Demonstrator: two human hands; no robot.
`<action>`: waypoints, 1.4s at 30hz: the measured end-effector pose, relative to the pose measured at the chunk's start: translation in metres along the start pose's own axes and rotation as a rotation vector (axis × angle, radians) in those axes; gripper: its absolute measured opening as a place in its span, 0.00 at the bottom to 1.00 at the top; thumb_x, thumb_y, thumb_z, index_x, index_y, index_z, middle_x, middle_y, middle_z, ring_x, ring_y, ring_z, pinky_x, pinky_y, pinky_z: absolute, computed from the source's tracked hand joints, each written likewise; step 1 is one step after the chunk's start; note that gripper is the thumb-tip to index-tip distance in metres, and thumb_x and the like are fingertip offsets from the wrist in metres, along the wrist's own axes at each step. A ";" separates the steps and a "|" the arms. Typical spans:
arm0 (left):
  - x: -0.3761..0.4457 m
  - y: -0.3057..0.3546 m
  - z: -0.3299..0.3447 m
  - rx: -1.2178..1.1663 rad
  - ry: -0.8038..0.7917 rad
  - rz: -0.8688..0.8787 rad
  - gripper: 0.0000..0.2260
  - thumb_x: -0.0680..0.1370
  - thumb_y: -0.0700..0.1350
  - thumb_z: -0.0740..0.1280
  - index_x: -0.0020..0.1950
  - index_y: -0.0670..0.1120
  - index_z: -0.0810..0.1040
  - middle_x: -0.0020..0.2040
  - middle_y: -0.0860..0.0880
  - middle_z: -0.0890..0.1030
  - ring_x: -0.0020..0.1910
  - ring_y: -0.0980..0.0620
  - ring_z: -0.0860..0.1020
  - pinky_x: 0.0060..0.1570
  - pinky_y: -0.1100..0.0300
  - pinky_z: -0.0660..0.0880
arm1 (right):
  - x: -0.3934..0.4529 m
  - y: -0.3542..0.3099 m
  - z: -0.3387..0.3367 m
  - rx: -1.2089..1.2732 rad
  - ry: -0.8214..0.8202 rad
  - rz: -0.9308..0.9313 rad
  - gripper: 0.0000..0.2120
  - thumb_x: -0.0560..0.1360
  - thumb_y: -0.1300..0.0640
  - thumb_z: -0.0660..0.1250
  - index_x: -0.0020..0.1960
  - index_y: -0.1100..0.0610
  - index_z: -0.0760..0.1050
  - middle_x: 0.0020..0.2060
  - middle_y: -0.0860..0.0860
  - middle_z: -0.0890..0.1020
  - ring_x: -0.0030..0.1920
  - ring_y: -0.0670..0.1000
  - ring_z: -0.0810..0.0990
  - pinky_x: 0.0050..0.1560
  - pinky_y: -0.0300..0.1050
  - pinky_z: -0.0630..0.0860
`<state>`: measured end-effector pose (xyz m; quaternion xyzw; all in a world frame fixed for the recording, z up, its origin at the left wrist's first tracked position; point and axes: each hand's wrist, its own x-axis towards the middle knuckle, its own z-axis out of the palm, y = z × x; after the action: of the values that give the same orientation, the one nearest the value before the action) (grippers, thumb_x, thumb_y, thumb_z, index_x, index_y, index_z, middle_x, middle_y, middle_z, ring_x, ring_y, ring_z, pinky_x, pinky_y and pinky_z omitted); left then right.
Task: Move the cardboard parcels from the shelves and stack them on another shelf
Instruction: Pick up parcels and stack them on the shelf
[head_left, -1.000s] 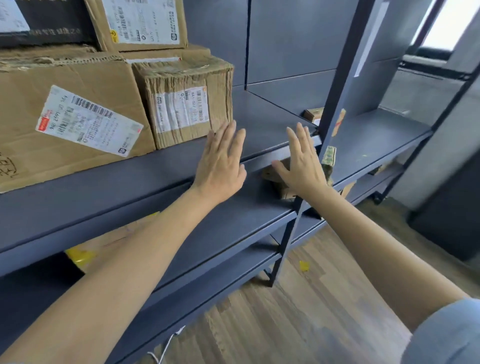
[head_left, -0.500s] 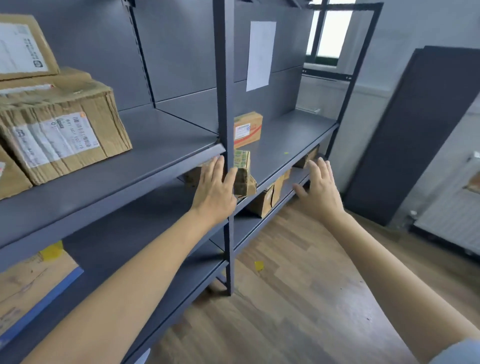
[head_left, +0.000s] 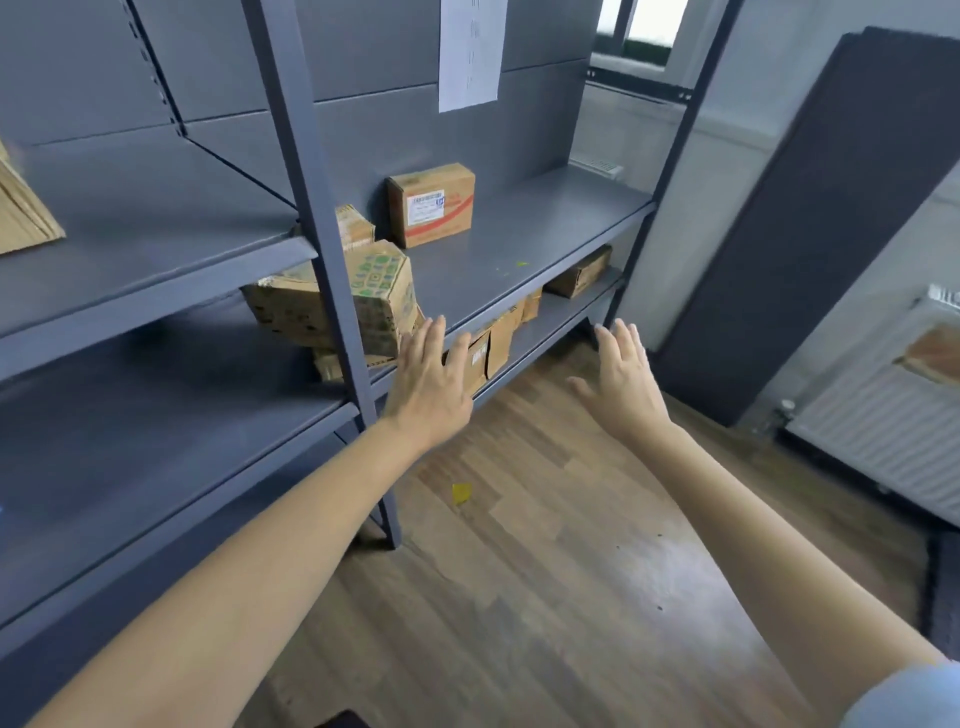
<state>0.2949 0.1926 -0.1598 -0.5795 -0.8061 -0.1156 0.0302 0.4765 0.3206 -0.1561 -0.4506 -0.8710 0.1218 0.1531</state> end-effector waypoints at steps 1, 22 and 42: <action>0.005 0.003 0.002 0.012 -0.024 -0.006 0.28 0.78 0.44 0.60 0.76 0.43 0.53 0.77 0.37 0.48 0.76 0.41 0.45 0.74 0.48 0.42 | 0.007 0.002 0.001 0.008 -0.006 -0.008 0.34 0.78 0.52 0.64 0.76 0.61 0.52 0.77 0.59 0.51 0.77 0.59 0.44 0.76 0.53 0.47; 0.281 -0.036 0.048 -0.087 -0.134 -0.176 0.36 0.78 0.49 0.62 0.77 0.42 0.43 0.76 0.34 0.43 0.76 0.37 0.43 0.73 0.43 0.43 | 0.236 0.044 0.029 -0.046 -0.046 0.079 0.33 0.78 0.52 0.64 0.76 0.61 0.53 0.77 0.58 0.52 0.77 0.58 0.46 0.75 0.50 0.49; 0.417 -0.106 0.096 -0.251 -0.182 -0.646 0.41 0.76 0.49 0.64 0.76 0.40 0.38 0.75 0.36 0.36 0.75 0.39 0.39 0.72 0.41 0.45 | 0.454 0.023 0.127 0.014 -0.376 -0.155 0.36 0.78 0.48 0.63 0.77 0.60 0.49 0.77 0.57 0.50 0.77 0.56 0.45 0.74 0.52 0.52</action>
<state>0.0670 0.5682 -0.1926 -0.3019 -0.9266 -0.1655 -0.1511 0.1974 0.6973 -0.2099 -0.3503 -0.9156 0.1976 -0.0002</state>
